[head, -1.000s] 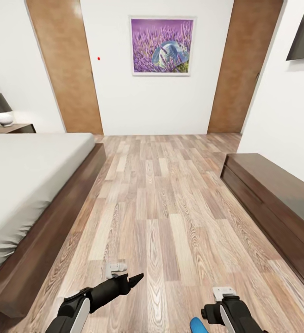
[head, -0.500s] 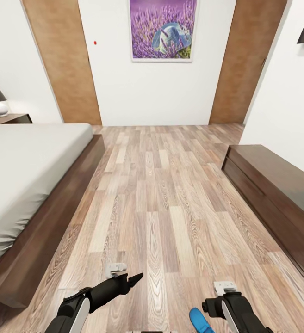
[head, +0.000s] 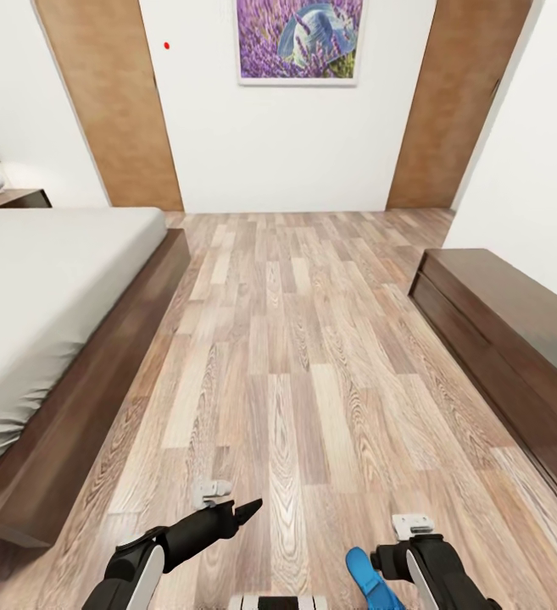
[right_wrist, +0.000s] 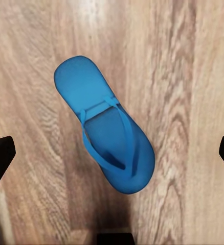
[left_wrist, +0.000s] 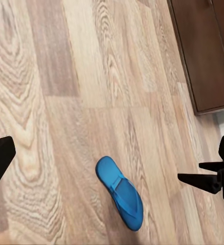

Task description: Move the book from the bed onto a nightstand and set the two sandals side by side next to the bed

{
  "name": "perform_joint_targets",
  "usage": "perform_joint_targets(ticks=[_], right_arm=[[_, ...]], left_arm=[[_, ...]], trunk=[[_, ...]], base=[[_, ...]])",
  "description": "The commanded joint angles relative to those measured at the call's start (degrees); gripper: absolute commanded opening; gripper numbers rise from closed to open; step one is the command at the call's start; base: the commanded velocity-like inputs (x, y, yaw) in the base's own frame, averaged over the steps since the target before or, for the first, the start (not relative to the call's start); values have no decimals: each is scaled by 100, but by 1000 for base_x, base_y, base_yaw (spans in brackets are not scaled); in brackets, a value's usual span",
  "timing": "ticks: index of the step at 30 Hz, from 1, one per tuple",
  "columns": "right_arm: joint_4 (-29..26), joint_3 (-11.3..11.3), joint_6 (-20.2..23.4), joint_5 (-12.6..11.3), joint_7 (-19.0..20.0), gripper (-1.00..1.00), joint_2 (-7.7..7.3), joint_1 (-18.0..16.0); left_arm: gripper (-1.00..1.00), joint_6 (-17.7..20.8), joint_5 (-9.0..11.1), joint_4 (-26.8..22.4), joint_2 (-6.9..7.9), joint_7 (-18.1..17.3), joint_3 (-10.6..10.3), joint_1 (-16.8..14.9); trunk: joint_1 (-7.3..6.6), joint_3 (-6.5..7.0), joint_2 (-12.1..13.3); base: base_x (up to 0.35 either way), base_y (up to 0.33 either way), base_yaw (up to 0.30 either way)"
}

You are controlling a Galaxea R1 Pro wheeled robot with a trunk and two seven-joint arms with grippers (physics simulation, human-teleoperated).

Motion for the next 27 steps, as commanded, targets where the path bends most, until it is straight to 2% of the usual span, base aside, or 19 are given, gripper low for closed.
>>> perform_joint_targets(ticks=[1, 10, 27], right_arm=[[-9, 3, 27, 6, -7, 100, -1, -2], [-191, 12, 35, 6, -7, 100, 9, -3], [-207, 38, -4, 6, -22, 100, 60, -3]], left_arm=[[100, 45, 50, -2, -3, -7, 9, -2], [100, 45, 65, -6, -3, -7, 12, -2], [100, 45, 66, -10, 6, -7, 91, -2]], trunk=[[1, -27, -3], [24, -227, -16], [24, -227, -16]], base=[[0, 0, 0], [0, 0, 0], [0, 0, 0]])
